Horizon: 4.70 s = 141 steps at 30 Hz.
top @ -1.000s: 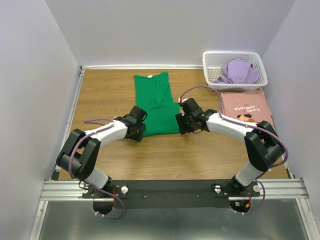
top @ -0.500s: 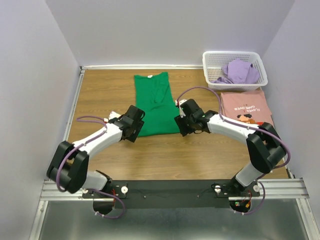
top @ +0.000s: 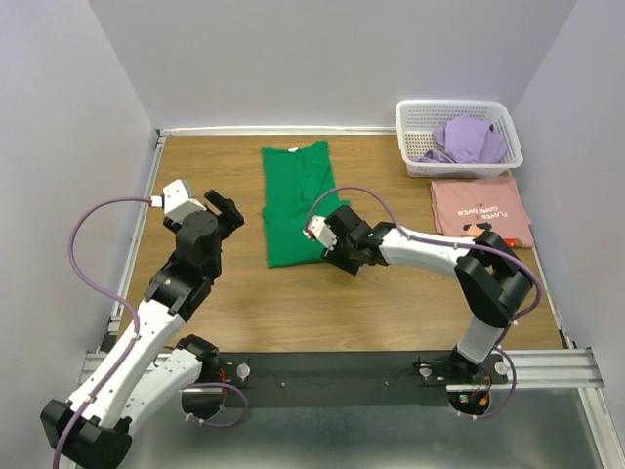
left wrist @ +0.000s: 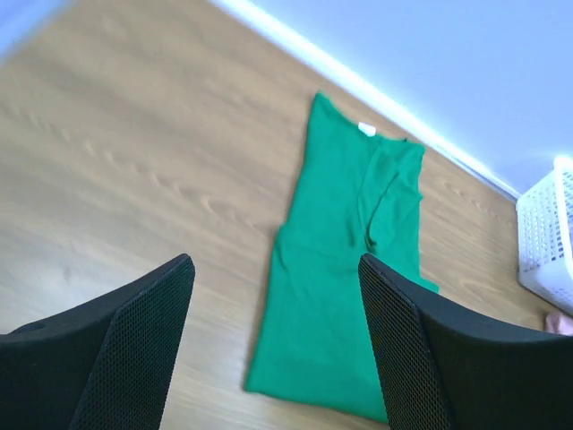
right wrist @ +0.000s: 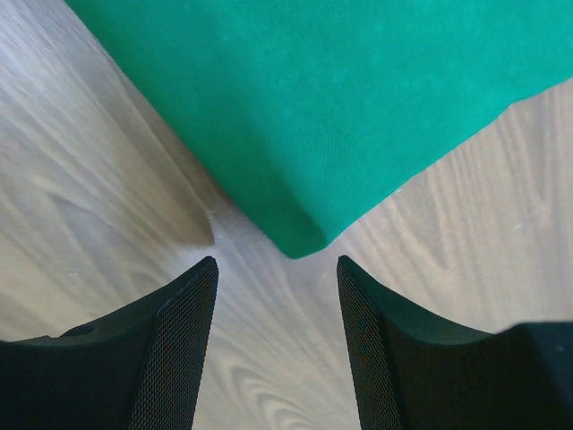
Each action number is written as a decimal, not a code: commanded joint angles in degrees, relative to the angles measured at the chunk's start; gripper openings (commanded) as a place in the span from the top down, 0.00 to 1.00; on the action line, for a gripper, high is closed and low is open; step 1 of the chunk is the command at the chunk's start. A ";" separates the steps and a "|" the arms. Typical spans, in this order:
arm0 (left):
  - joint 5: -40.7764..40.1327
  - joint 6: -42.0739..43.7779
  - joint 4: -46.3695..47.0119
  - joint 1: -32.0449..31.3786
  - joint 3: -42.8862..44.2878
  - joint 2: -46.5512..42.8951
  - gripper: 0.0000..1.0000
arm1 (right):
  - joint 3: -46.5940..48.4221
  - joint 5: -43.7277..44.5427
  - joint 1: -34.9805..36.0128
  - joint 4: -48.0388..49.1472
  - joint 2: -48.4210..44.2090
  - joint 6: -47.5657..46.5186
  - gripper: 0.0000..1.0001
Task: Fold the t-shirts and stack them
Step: Fold the tshirt
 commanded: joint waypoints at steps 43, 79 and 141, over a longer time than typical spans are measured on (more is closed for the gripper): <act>20.81 -10.45 -11.89 3.94 -4.18 7.12 0.19 | 2.85 -7.80 4.09 -8.45 3.60 -3.40 0.99; 32.51 -13.25 -11.71 1.30 -3.74 34.02 0.32 | 2.84 -11.06 4.00 -7.05 2.28 3.02 1.00; 34.27 -3.06 -30.98 3.40 27.01 32.07 1.00 | 30.35 -30.13 -3.46 -38.07 -0.54 5.57 1.00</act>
